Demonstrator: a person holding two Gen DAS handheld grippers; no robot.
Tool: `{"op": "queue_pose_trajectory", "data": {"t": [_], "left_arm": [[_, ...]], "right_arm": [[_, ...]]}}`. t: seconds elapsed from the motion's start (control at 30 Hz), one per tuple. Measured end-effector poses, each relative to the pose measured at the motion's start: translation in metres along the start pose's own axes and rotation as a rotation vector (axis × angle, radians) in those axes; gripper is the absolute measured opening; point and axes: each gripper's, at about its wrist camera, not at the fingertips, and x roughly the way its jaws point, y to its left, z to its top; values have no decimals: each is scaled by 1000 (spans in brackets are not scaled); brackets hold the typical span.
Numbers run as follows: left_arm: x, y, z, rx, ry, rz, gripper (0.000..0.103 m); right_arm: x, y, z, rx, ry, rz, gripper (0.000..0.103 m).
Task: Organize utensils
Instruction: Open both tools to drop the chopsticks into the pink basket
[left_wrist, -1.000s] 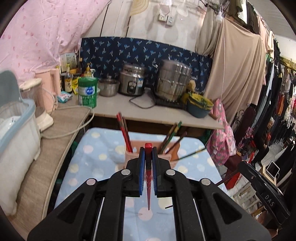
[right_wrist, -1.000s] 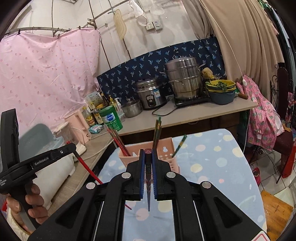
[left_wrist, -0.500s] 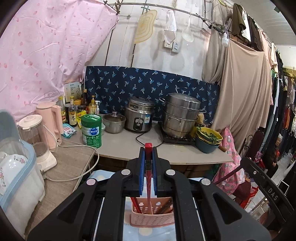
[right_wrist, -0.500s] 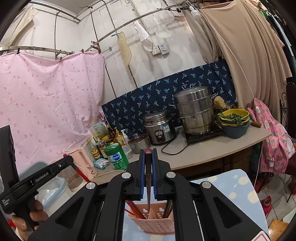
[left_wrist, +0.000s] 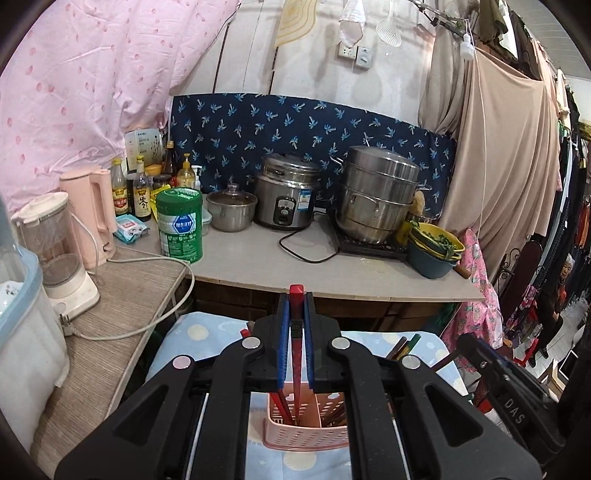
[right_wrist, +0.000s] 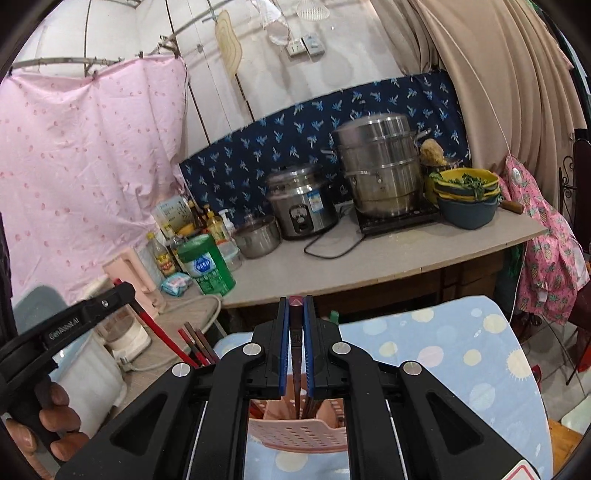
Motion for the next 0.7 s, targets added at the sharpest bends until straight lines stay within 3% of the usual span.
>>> {"op": "queue_pose_trajectory", "data": {"t": [0.23,0.5,0.7], "left_arm": [[11,2,-19,13,36,28,7],[-8,3,-35,20,62,46,10],[-31,2,-60,34,99,60,12]], "right_arm": [[10,-4,-15,-4,44,2,9],[-23,5,-18,-30,9,5,11],[-54,15,-41,-72,24,-10,12]]}}
